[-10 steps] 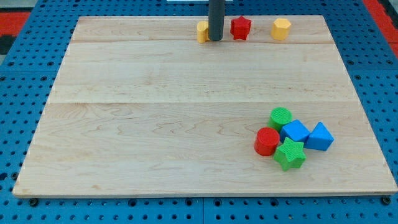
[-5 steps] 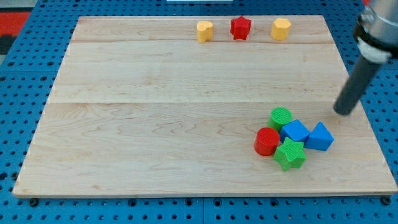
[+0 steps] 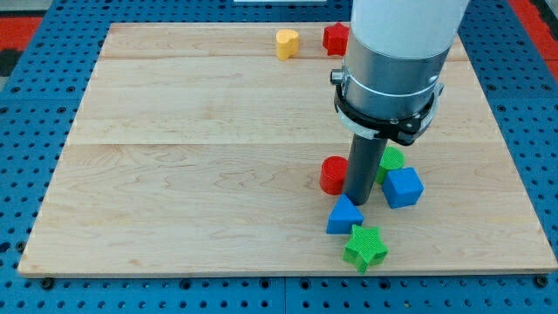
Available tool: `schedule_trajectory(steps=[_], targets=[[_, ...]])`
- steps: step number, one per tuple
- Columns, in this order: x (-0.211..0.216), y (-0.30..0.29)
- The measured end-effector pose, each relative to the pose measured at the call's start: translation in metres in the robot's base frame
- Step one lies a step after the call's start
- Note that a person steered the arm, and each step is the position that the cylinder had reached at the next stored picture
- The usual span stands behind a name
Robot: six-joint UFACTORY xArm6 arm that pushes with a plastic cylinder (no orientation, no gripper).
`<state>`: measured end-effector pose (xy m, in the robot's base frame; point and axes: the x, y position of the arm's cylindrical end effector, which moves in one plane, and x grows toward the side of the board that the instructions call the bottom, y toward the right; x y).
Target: Move the red circle to the left of the yellow heart
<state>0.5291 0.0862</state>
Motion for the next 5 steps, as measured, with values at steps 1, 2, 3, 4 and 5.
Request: schedule_trajectory(steps=[1,2,3,4,5], targets=[[0.0,0.0],[0.0,-0.013],[-0.029,-0.025],[-0.075,-0.031],[-0.117,-0.052]])
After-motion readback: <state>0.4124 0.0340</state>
